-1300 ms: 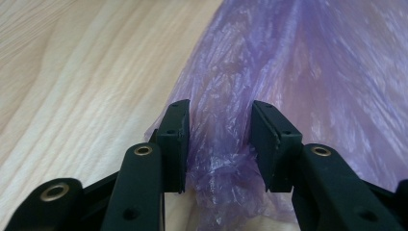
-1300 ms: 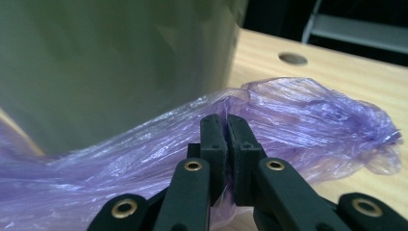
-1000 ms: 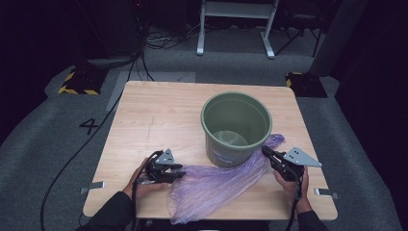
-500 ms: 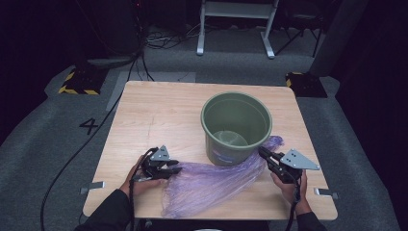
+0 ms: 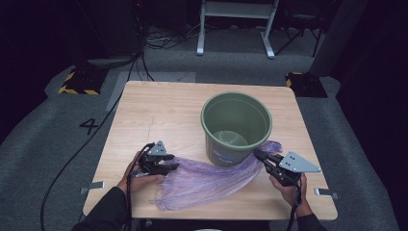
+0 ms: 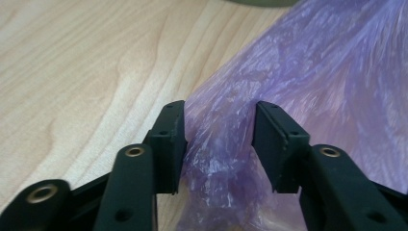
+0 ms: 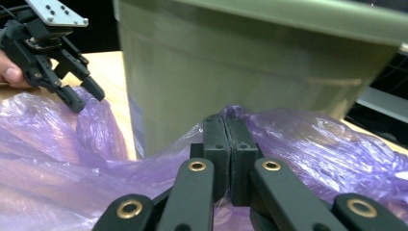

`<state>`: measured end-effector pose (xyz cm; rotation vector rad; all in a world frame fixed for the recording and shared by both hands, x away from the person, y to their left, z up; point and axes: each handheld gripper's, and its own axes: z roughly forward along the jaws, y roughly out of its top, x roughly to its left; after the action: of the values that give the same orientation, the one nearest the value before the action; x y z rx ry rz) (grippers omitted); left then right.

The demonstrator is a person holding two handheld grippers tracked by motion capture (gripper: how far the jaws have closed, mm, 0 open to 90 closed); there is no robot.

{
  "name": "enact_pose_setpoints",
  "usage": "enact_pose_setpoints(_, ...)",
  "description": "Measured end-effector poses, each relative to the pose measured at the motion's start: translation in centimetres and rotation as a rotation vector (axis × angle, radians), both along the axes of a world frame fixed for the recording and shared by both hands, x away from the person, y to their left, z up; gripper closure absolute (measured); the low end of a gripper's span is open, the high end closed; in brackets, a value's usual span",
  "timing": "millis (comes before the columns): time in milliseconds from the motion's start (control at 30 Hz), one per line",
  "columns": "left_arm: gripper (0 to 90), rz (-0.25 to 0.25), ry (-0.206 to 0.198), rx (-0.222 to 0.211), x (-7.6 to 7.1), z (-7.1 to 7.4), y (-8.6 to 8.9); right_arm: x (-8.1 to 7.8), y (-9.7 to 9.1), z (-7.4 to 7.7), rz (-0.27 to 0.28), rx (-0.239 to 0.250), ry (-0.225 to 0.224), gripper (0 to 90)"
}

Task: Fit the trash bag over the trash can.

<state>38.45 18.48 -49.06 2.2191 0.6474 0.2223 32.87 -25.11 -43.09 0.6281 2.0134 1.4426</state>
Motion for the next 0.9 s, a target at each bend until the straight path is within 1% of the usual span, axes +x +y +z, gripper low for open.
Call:
enact_pose_setpoints(33,53.2,-0.005,-0.011,-0.003,-0.1,0.3,0.0,-0.1,0.1,0.2,0.006,0.009,0.002,89.4)
enact_pose_setpoints(100,51.2,-0.015,-0.005,-0.008,-0.3,0.8,0.0,-0.3,0.2,0.6,0.031,0.058,0.025,89.4)
enact_pose_setpoints(167,47.4,-0.012,-0.010,-0.029,-0.6,1.4,0.1,-0.8,0.8,1.4,0.030,0.052,0.005,89.4)
enact_pose_setpoints(200,47.4,-0.018,-0.013,-0.037,-0.7,1.8,0.1,-0.8,0.8,1.4,0.030,0.052,0.005,89.4)
enact_pose_setpoints(233,43.5,-0.020,-0.016,-0.037,-0.8,2.2,0.2,-1.2,1.3,1.8,0.032,0.030,-0.015,89.4)
enact_pose_setpoints(267,41.6,-0.016,-0.028,-0.042,-0.9,2.6,0.2,-1.3,1.5,1.9,0.032,0.023,-0.022,89.4)
enact_pose_setpoints(300,41.6,-0.015,-0.037,-0.048,-1.1,3.0,0.2,-1.3,1.5,1.9,0.032,0.023,-0.022,89.4)
enact_pose_setpoints(367,34.2,-0.009,-0.047,-0.062,-1.4,3.7,0.3,-1.5,1.9,2.1,0.035,0.013,-0.026,89.4)
enact_pose_setpoints(433,29.9,-0.010,-0.063,-0.066,-1.7,4.2,0.5,-1.7,2.1,2.2,0.035,0.001,-0.035,89.4)
enact_pose_setpoints(467,26.9,-0.013,-0.064,-0.075,-1.8,4.4,0.6,-1.8,2.3,2.3,0.036,-0.005,-0.044,89.3)
enact_pose_setpoints(600,20.3,-0.019,-0.071,-0.096,-2.1,4.7,1.1,-2.4,2.5,2.7,0.045,-0.011,-0.074,89.4)
enact_pose_setpoints(633,19.9,-0.017,-0.072,-0.096,-2.1,4.7,1.2,-2.5,2.6,2.8,0.044,-0.020,-0.080,89.4)
enact_pose_setpoints(733,17.9,-0.023,-0.080,-0.100,-2.3,4.7,1.6,-2.7,2.6,2.9,0.043,-0.017,-0.076,89.4)
enact_pose_setpoints(767,17.9,-0.018,-0.082,-0.096,-2.3,4.7,1.8,-2.7,2.6,2.9,0.040,-0.022,-0.077,89.3)
enact_pose_setpoints(833,17.5,-0.005,-0.084,-0.096,-2.3,4.6,2.2,-2.6,2.3,2.7,0.029,-0.018,-0.070,89.4)
enact_pose_setpoints(900,17.2,0.011,-0.079,-0.096,-2.1,4.6,2.6,-2.5,1.9,2.6,0.007,-0.015,-0.066,89.4)
